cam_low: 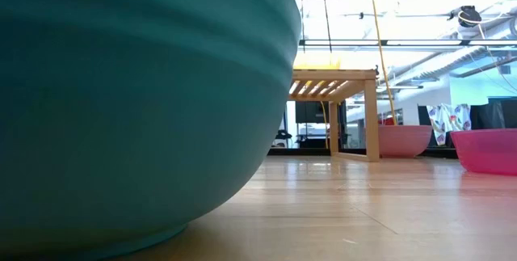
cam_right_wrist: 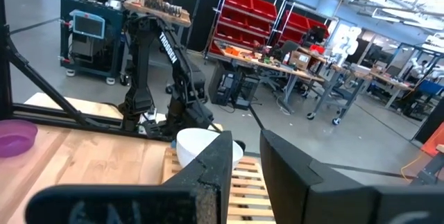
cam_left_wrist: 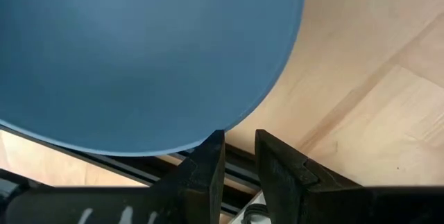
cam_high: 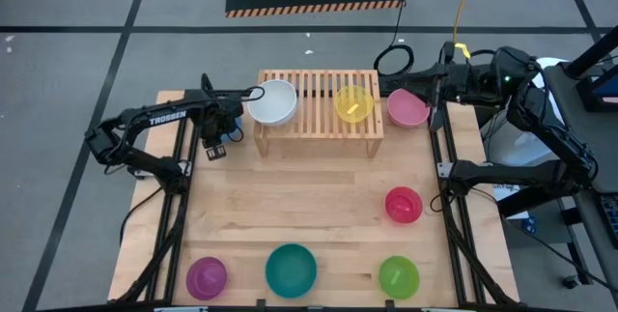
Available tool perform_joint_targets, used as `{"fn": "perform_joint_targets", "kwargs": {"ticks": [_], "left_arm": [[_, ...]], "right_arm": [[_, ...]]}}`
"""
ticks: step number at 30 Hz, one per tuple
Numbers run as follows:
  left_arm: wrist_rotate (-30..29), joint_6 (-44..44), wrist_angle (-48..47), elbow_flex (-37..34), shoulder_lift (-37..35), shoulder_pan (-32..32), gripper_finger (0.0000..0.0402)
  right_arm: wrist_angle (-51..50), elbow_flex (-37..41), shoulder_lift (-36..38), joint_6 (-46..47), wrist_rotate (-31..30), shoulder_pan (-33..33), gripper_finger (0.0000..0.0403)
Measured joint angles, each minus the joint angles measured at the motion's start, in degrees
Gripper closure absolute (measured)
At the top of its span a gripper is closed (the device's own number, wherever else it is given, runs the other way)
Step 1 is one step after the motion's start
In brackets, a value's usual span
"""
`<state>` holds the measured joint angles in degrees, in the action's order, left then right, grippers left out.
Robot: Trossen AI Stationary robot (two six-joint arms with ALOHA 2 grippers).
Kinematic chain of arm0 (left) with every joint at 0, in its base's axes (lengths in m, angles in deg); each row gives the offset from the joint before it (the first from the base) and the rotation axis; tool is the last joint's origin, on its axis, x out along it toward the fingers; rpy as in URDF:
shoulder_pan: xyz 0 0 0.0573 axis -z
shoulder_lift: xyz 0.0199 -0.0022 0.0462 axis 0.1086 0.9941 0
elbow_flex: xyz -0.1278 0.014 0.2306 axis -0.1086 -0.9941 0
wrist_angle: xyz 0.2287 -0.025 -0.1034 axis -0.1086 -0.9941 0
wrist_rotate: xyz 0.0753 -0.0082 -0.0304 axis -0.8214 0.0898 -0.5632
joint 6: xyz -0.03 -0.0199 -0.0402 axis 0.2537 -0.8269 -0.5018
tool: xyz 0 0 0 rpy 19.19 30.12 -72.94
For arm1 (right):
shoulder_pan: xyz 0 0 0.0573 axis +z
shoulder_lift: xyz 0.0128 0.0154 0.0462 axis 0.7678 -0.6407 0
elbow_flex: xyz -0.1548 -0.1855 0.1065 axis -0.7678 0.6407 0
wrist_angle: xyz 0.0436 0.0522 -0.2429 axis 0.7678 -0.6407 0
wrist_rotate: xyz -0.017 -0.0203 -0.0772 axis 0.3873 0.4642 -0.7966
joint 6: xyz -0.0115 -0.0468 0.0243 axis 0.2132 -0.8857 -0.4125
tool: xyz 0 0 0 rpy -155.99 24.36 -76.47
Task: Place and stack bowls onto a shelf
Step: Stack the blue bowl on top of the white bowl on the shelf
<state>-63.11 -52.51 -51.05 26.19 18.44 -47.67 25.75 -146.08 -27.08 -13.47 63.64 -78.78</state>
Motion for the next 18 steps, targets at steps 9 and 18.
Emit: {"fn": "perform_joint_targets", "kwargs": {"ticks": [9,18], "left_arm": [[0.0,2.5,0.4,0.0,0.0,0.0,0.0329],[0.0,3.2,1.6,0.0,0.0,0.0,0.0395]], "right_arm": [[1.5,0.0,0.0,-0.1,0.0,0.0,0.0335],[1.5,0.0,0.0,-0.2,0.0,0.0,0.0335]]}}
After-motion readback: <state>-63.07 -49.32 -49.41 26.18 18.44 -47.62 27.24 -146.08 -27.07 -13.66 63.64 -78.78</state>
